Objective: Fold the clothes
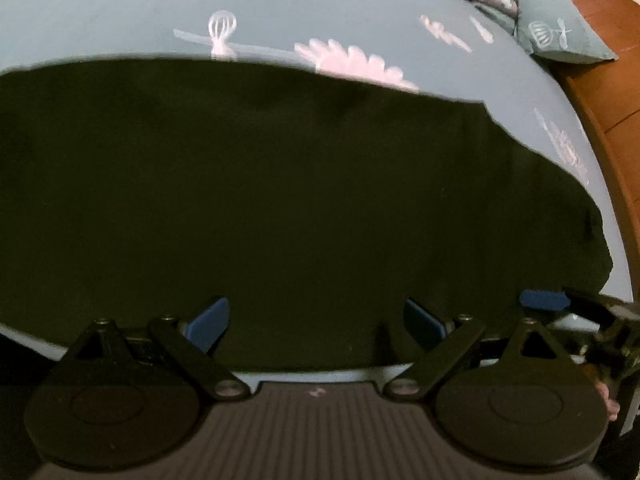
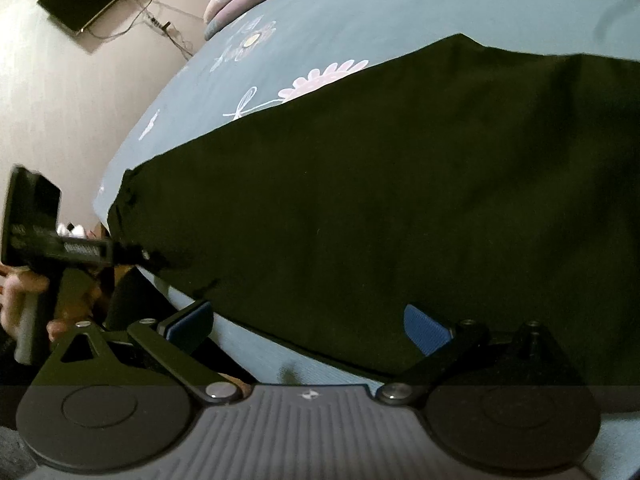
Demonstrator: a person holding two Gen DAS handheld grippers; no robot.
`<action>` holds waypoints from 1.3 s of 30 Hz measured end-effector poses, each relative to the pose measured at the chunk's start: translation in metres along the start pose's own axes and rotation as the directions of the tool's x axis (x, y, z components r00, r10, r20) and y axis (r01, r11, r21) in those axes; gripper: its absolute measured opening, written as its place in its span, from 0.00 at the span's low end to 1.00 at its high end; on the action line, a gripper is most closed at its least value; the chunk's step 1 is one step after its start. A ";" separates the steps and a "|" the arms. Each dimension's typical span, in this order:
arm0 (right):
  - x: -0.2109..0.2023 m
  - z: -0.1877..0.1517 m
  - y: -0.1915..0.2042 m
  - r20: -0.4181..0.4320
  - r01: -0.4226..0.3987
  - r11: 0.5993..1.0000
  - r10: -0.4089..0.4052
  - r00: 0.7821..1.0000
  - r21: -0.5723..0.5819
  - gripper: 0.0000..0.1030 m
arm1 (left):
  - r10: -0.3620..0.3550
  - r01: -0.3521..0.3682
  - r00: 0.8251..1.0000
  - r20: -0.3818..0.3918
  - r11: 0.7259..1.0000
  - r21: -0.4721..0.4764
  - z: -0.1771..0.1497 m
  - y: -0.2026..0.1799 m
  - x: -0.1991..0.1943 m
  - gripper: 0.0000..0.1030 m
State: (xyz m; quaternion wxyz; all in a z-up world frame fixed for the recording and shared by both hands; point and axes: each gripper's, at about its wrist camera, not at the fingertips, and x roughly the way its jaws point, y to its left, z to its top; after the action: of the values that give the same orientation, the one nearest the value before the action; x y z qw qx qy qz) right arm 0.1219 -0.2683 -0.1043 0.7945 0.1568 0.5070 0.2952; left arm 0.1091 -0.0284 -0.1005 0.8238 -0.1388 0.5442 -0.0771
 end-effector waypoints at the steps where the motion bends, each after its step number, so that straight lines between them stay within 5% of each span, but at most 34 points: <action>1: 0.000 0.000 0.001 0.002 0.001 1.000 -0.001 1.000 -0.003 1.00 | 0.008 -0.008 1.000 0.025 1.000 0.011 0.004 -0.003 -0.003 0.91; 6: -0.005 0.003 -0.002 0.043 -0.009 1.000 0.008 0.999 0.017 1.00 | 0.066 -0.076 0.991 0.115 0.993 0.086 0.023 -0.022 0.000 0.91; 14: -0.010 0.010 -0.002 0.097 0.017 1.000 -0.019 0.995 0.017 1.00 | 0.235 -0.252 0.965 0.118 0.956 0.151 0.025 -0.025 0.037 0.91; 18: -0.013 0.013 -0.001 0.124 0.030 0.999 -0.032 0.992 0.018 1.00 | 0.254 -0.274 0.957 0.138 0.950 0.151 0.017 -0.020 0.042 0.93; 25: -0.008 0.015 -0.001 0.121 0.073 0.997 -0.074 0.990 0.015 1.00 | 0.236 -0.254 0.963 0.133 0.956 0.147 0.017 -0.017 0.040 0.97; 29: -0.004 0.014 0.005 0.111 0.103 0.995 -0.101 0.989 -0.018 1.00 | 0.169 -0.183 0.976 0.135 0.978 0.098 0.021 -0.007 0.027 0.97; 34: -0.003 0.014 0.004 0.105 0.131 0.991 -0.128 0.986 -0.021 1.00 | 0.192 -0.207 0.954 0.230 0.977 0.047 0.040 0.015 0.009 0.97; 39: -0.001 0.014 0.004 0.097 0.144 0.989 -0.142 0.985 -0.018 1.00 | 0.070 -0.057 0.968 0.240 0.997 -0.060 0.073 0.051 0.008 0.97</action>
State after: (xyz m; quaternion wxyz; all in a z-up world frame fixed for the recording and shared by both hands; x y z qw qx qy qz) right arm 0.1334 -0.2653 -0.0956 0.8388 0.1238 0.4748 0.2360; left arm 0.1782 0.0279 -0.0964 0.8821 -0.1515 0.4456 -0.0186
